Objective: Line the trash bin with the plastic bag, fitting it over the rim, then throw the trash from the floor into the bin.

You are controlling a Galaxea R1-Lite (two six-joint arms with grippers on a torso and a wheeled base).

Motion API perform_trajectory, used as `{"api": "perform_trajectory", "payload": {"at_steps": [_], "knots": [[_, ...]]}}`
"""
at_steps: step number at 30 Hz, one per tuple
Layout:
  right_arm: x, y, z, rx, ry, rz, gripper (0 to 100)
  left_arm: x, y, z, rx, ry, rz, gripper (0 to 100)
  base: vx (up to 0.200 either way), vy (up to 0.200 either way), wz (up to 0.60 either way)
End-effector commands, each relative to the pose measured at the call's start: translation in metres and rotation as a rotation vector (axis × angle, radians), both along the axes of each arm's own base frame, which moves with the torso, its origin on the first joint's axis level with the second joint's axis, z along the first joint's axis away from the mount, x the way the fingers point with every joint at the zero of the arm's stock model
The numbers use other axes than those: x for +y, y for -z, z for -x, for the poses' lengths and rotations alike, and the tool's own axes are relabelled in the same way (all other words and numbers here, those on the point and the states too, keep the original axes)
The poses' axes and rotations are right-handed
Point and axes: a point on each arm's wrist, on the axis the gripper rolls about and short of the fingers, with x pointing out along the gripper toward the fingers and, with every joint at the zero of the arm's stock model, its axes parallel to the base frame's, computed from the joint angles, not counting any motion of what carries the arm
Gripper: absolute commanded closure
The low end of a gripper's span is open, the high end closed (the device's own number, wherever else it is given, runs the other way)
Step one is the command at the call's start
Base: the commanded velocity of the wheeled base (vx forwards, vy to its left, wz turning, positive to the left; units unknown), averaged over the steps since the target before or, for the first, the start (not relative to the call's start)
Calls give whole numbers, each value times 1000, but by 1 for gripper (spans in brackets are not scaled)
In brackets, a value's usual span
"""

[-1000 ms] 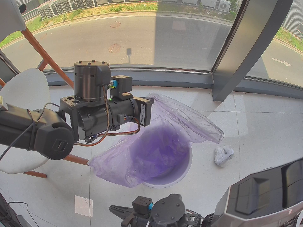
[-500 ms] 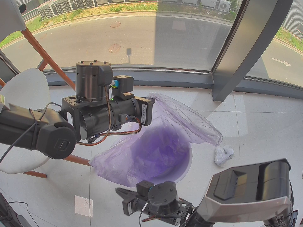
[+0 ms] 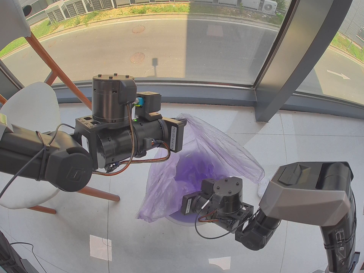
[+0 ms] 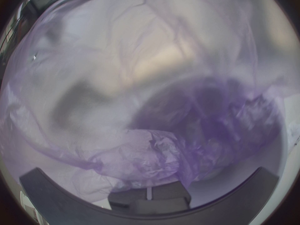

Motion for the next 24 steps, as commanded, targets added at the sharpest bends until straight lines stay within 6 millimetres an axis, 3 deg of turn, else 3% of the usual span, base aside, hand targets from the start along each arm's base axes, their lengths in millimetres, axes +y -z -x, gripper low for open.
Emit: {"api": "perform_trajectory", "payload": {"at_steps": [1, 7, 17, 24], "knots": [[-14, -9, -14, -19, 47, -10, 100, -2, 5, -2, 10, 4, -10, 100, 0, 0, 0], [-22, -4, -19, -9, 68, 14, 100, -7, 15, -2, 32, 14, -31, 100, 0, 0, 0], [1, 24, 11, 21, -44, 121, 100, -5, 32, 1, 45, 31, -110, 100, 0, 0, 0], [8, 13, 30, 8, -96, 121, 100, -3, 38, 4, 57, 34, -129, 100, 0, 0, 0]]}}
